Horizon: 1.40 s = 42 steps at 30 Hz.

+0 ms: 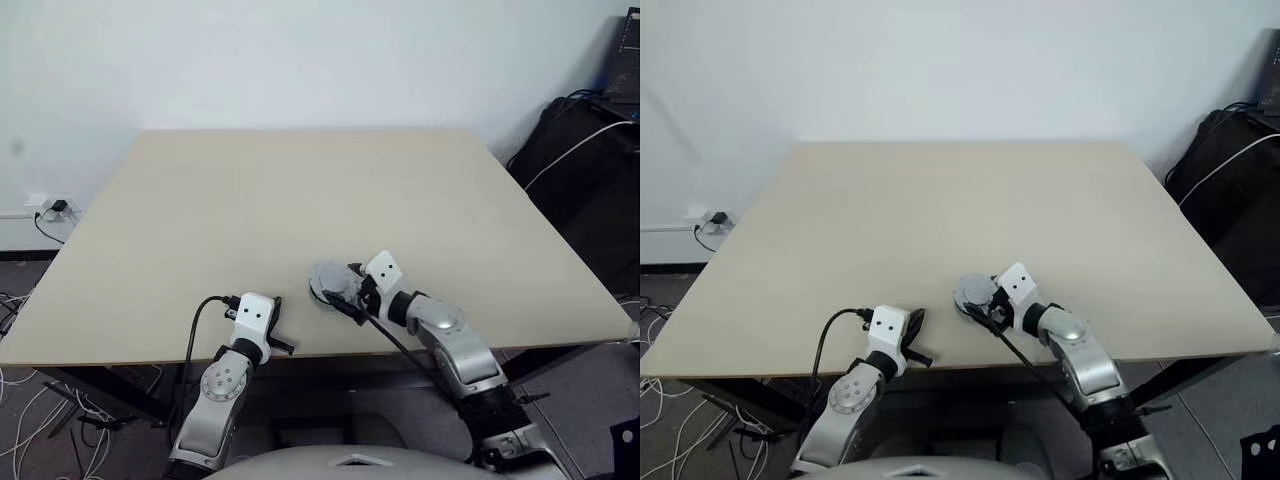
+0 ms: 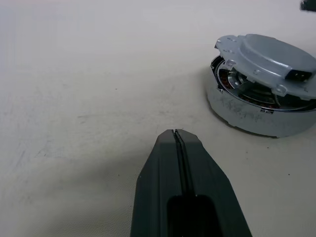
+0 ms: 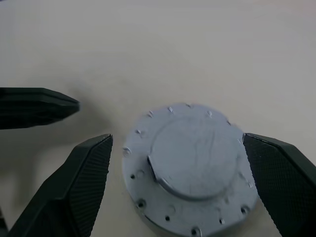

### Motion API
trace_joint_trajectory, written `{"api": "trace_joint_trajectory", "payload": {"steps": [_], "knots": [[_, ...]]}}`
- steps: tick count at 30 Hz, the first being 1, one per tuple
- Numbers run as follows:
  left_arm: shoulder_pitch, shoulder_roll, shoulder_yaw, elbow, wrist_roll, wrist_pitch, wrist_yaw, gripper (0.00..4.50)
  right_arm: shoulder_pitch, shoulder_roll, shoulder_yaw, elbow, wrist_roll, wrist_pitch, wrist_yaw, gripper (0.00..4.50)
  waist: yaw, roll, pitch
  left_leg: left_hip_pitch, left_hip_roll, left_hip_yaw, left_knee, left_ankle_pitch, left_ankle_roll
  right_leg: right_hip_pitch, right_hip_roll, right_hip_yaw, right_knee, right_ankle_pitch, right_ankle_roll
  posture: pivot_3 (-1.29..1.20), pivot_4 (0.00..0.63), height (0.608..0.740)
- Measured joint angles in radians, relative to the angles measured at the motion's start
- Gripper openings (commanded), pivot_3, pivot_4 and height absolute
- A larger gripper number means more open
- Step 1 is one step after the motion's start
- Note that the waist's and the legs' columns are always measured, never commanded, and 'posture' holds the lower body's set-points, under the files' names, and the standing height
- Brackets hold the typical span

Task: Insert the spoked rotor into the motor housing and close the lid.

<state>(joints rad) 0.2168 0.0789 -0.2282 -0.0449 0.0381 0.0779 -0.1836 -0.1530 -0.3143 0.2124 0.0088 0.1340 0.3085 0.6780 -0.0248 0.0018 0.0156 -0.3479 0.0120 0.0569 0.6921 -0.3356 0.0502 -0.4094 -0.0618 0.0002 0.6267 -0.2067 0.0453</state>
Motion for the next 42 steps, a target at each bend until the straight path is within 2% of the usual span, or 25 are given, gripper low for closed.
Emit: {"api": "trace_joint_trajectory", "payload": {"steps": [16, 26, 30, 42], "knots": [[0.023, 0.001, 0.005, -0.001, -0.002, 0.000, 0.008, 0.00, -0.117, 0.079, -0.020, 0.262, 0.004, -0.020, 0.012, 4.47, 0.003, 0.000, 0.000, 0.000, 0.000, 0.000, 0.000, 0.000, 0.000, 0.000, 0.000, 0.000, 0.000, 0.000, 0.000, 0.00, 0.000, 0.740], [0.029, 0.000, 0.017, -0.001, -0.002, 0.000, 0.008, 0.00, -0.117, 0.083, -0.026, 0.299, -0.001, -0.040, 0.012, 4.47, 0.003, 0.000, 0.000, 0.000, 0.000, 0.000, 0.000, 0.000, 0.000, 0.000, 0.000, 0.000, 0.000, 0.000, 0.000, 0.00, 0.000, 0.740], [0.028, -0.001, 0.016, -0.001, -0.002, 0.000, 0.008, 0.00, -0.114, 0.083, -0.026, 0.298, -0.005, -0.046, 0.008, 3.22, 0.002, 0.000, 0.000, 0.000, 0.000, 0.000, 0.000, 0.000, 0.000, 0.000, 0.000, 0.000, 0.000, 0.000, 0.000, 0.00, 0.000, 0.740], [0.025, -0.002, 0.016, -0.001, -0.002, 0.000, 0.008, 0.00, -0.096, 0.102, -0.026, 0.293, -0.013, -0.067, -0.036, 3.20, 0.003, 0.000, 0.000, 0.000, 0.000, 0.000, 0.000, 0.000, 0.000, 0.000, 0.000, 0.000, 0.000, 0.000, 0.000, 0.00, 0.000, 0.740]]}}
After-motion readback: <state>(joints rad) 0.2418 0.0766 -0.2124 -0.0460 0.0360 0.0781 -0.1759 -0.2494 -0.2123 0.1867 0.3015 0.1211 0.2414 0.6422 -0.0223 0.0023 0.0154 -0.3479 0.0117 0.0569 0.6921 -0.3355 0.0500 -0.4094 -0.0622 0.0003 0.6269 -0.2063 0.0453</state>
